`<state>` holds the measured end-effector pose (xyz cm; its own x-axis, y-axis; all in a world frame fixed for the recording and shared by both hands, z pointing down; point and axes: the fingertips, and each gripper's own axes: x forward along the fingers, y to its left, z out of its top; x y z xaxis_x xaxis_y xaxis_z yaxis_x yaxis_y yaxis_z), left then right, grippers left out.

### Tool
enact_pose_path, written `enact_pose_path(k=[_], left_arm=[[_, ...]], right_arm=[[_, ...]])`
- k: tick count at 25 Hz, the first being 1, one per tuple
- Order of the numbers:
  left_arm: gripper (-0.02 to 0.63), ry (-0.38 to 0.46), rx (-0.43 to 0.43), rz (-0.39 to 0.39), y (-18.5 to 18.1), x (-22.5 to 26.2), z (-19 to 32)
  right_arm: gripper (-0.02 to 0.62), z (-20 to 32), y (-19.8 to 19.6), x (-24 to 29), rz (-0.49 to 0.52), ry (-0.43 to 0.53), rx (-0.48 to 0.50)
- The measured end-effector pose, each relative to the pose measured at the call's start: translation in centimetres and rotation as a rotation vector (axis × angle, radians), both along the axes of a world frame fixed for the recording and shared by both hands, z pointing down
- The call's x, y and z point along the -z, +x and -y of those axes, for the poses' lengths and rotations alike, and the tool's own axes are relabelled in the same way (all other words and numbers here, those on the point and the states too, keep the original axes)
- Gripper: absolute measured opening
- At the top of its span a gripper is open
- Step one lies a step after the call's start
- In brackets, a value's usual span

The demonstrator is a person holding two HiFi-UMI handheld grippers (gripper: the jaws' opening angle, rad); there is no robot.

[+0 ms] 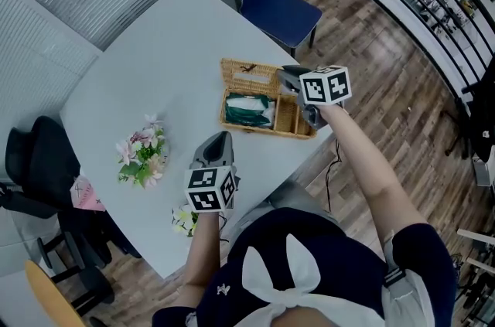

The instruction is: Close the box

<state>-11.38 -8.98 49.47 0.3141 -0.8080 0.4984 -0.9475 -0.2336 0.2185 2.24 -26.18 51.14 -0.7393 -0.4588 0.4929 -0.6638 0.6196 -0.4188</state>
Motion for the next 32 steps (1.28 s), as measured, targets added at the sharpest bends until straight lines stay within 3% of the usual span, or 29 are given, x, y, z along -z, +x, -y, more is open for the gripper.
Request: enact_pose_path(k=[32], left_arm=[[0.023,0.009,-0.047,-0.013,0.7,0.8,-0.3]], right_arm=[[0.077,-2.5,-0.3,0.2,-0.116,0.092,0.039]])
